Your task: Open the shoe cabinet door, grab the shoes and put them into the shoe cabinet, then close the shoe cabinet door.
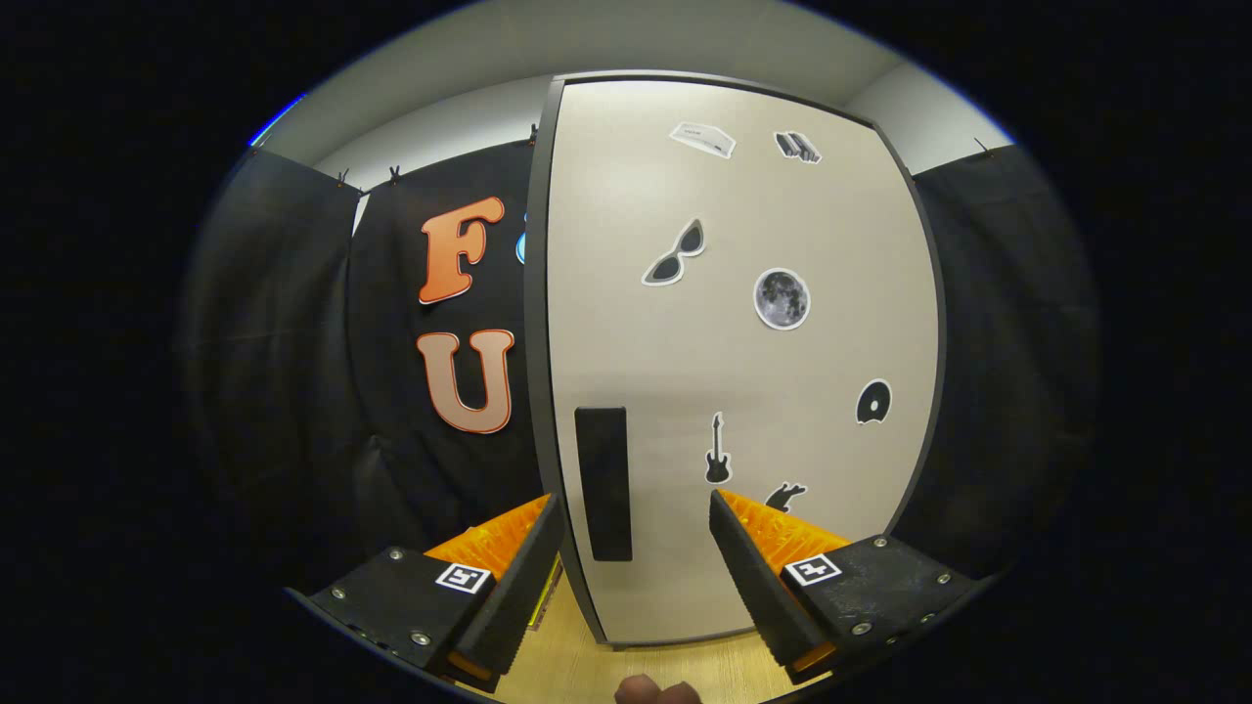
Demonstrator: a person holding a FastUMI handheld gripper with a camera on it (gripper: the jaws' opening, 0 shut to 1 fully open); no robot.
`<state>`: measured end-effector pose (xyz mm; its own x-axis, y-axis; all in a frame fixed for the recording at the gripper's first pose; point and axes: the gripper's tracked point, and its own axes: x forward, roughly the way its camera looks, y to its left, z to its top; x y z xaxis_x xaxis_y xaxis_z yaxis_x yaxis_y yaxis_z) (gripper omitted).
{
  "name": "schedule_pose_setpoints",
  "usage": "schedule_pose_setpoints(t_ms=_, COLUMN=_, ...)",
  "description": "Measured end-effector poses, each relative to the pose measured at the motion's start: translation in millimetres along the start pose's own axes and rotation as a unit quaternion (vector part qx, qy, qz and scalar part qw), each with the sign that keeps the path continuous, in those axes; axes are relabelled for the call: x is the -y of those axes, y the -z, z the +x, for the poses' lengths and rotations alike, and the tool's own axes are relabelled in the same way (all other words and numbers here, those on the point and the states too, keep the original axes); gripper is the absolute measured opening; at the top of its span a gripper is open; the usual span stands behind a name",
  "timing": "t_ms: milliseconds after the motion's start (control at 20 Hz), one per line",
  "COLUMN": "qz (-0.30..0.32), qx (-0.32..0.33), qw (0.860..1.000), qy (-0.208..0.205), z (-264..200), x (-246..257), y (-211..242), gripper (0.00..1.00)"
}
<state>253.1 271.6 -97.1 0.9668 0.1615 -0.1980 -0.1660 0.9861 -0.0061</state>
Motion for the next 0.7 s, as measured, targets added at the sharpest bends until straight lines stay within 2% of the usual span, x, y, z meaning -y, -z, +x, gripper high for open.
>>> schedule_pose_setpoints(t_ms=350, qz=-0.014, qx=-0.004, qw=1.000, qy=0.019, z=-77.7, x=19.5, y=0.1, gripper=0.94)
schedule_pose_setpoints(t_ms=700, qz=-0.022, qx=0.015, qw=0.999, qy=0.018, z=-128.4, x=38.4, y=-11.4, gripper=0.94)
